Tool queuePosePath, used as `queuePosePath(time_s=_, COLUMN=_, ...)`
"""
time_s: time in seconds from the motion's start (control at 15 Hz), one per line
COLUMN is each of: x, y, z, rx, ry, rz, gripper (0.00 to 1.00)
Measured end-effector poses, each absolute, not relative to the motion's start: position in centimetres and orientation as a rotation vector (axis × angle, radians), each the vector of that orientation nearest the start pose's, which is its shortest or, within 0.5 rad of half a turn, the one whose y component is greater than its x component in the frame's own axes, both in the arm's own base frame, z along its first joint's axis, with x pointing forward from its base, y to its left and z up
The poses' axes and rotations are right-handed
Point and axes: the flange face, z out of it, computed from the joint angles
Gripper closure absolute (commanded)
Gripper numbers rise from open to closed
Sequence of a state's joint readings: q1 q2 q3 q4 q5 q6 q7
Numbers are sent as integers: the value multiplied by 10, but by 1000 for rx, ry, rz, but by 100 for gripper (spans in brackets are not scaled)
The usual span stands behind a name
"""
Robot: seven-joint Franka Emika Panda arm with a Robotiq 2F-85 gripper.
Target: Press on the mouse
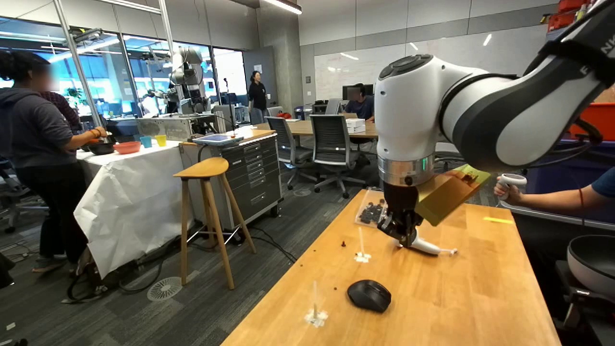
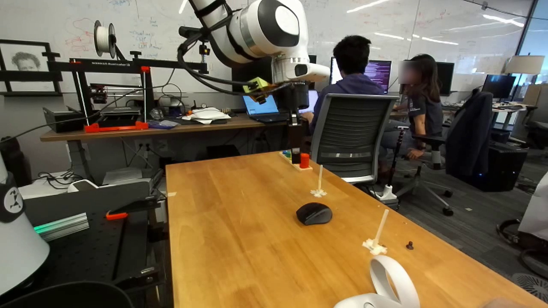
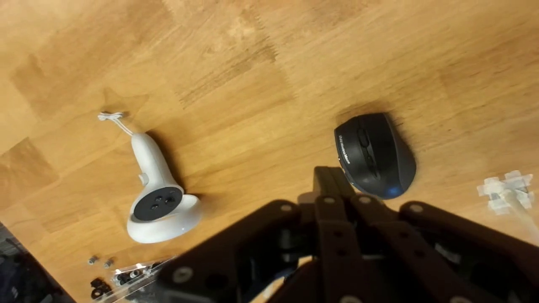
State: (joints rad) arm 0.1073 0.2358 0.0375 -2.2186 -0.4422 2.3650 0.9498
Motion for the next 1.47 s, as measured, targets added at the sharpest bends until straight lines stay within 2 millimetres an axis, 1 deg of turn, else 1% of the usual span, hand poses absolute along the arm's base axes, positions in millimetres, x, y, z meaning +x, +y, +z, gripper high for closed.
queuePosePath(time_s=0.33, x=534, y=67, z=229, rx=-3364, ry=879, rz=-129, gripper=100)
queuePosePath(time_s=0.67, x=536, y=63, z=206, rx=-3359, ry=985, rz=-150, gripper=100)
queuePosePath(time_s=1.0, x=542, y=70, z=189, rx=-3323, ry=1082, rz=-160, gripper=100)
queuePosePath(time_s=1.47, x=549, y=80, z=147, rx=-3289, ry=1140, rz=-140, gripper=100)
